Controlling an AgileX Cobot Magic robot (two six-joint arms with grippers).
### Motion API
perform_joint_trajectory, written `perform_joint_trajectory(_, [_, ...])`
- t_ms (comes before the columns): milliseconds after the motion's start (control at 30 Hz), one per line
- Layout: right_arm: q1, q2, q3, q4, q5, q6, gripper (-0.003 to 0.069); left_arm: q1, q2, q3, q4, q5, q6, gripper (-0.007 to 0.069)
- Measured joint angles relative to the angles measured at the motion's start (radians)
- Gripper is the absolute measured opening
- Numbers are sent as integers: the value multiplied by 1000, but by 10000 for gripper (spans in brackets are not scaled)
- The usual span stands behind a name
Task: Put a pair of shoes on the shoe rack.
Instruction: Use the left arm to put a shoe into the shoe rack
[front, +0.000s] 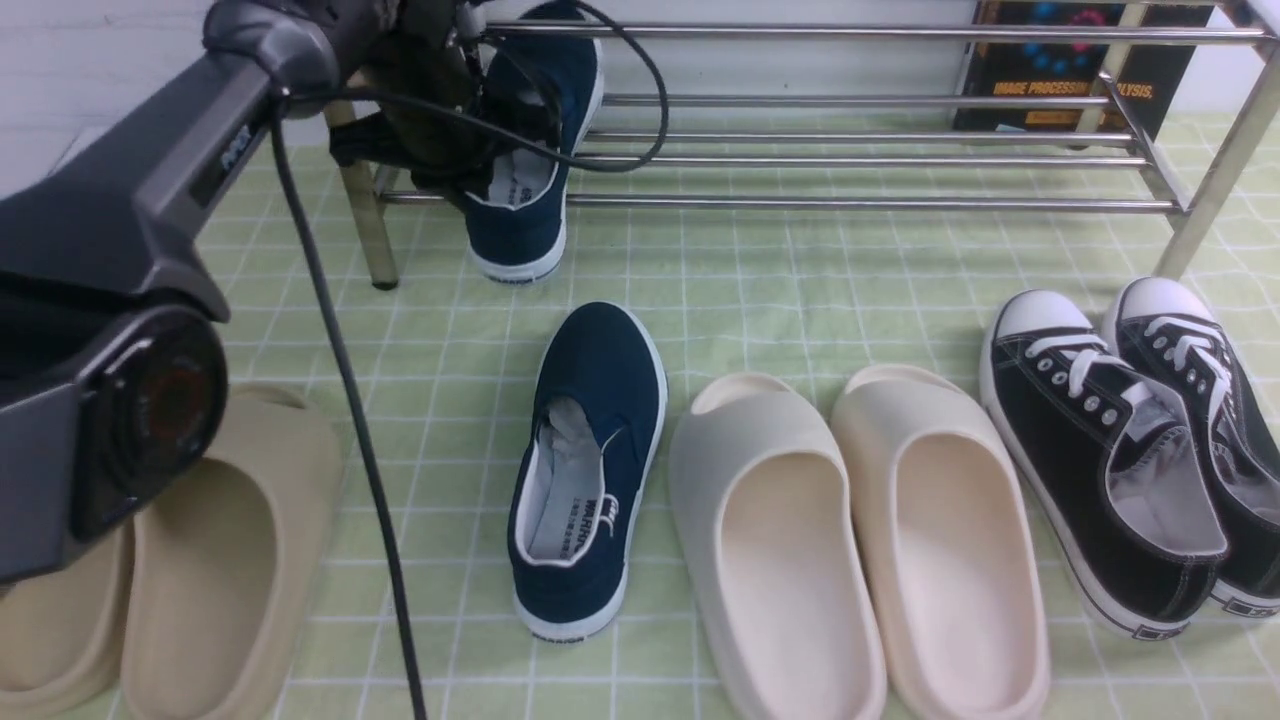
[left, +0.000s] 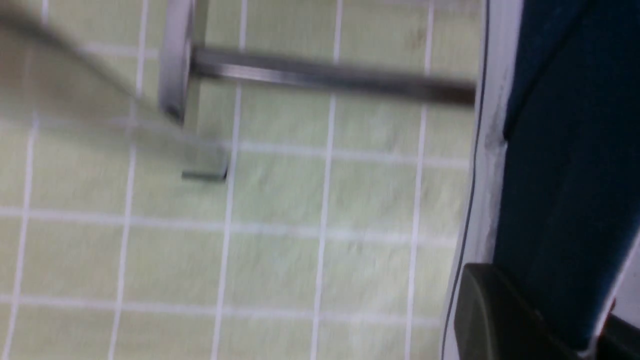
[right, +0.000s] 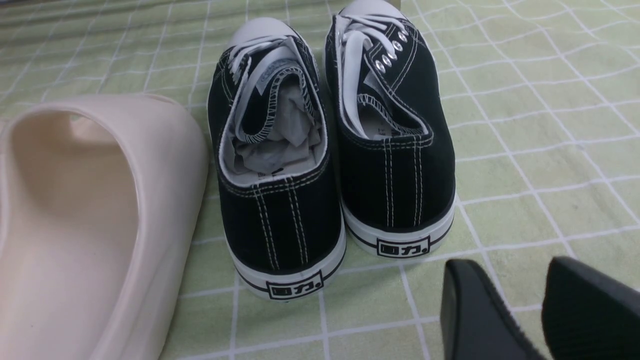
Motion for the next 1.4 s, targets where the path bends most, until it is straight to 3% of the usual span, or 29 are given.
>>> perform_joint_trajectory(533, [0,0,0,0,0,0,246,0,69,-43,29,-66,-18,37])
perform_joint_trajectory(833, [0,0,0,0,0,0,246,0,25,-89,80,-26,-72,269])
perform_joint_trajectory(967, [0,0,0,0,0,0,246,0,-28,-91,85,61,-70,304])
perform_joint_trajectory(1033, [0,0,0,0,0,0,246,-2,-53,-93,84,108,-56,301])
perform_joint_trajectory(1200, [0,0,0,0,0,0,246,-23,-95,-87,70,144,17,203])
perform_joint_trajectory(1300, [0,0,0,0,0,0,246,-32,-94,-46,58,146,24,112])
perform_joint_trajectory(1333, [0,0,0,0,0,0,246,-33,-89,-1,57,146,16,49])
perform_joint_trajectory(1400, [0,0,0,0,0,0,246,-33,-87,37,56,146,15,15])
